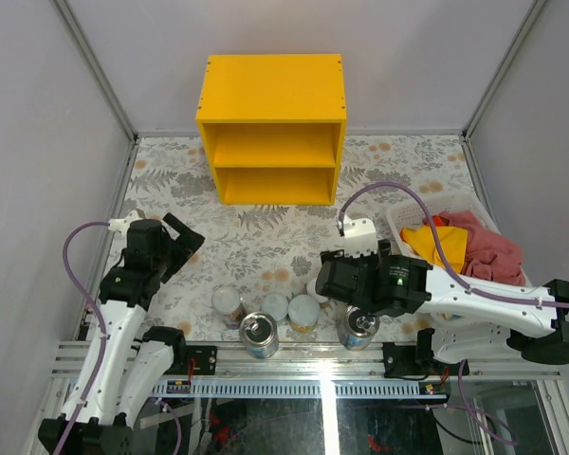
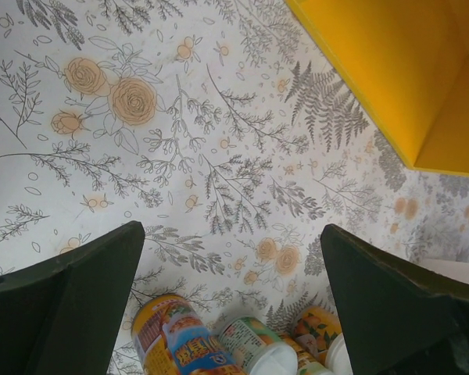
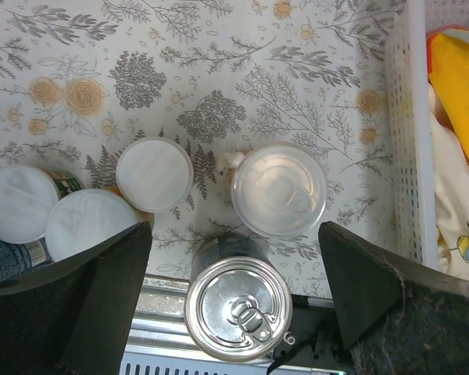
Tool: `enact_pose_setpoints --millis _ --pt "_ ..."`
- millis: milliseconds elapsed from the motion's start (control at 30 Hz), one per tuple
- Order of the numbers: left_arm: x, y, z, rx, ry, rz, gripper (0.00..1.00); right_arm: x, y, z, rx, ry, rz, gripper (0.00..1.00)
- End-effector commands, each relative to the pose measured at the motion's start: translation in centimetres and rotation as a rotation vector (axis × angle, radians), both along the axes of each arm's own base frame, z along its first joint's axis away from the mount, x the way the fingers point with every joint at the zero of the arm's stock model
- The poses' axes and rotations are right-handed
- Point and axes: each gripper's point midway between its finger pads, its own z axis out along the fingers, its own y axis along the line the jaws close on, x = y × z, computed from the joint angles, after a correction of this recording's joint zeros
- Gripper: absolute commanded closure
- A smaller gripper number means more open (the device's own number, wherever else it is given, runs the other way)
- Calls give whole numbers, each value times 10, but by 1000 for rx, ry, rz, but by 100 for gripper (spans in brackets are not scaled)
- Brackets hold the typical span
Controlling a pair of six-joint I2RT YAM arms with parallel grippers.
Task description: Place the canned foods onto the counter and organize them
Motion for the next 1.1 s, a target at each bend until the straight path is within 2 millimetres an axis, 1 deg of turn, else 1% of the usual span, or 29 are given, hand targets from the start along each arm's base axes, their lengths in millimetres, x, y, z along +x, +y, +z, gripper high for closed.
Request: enact_pose_setpoints --millis 0,200,267,500,600,767,867,1067 --pt "9 -1 4 17 -15 14 5 -3 -18 7 15 -9 -59 5" --pt "3 -14 -9 -3 2 -3 6 -7 -30 -8 12 4 -79 5" --pt "1 -16 -12 1 8 -9 6 -8 -30 -12 32 4 -75 5" --pt "2 -20 -10 9 2 -13 7 -8 -33 -34 48 12 -84 6" --pt "2 -22 -11 6 4 -13 7 -5 -33 -41 63 3 -86 6" --pt "2 -22 -12 14 4 -14 7 7 -28 -46 115 -38 -71 8" --pt "3 -23 -13 14 5 -16 7 15 -31 -54 104 -37 -75 8" --pt "3 -23 -14 24 7 -21 7 24 -27 -69 98 -27 -70 8"
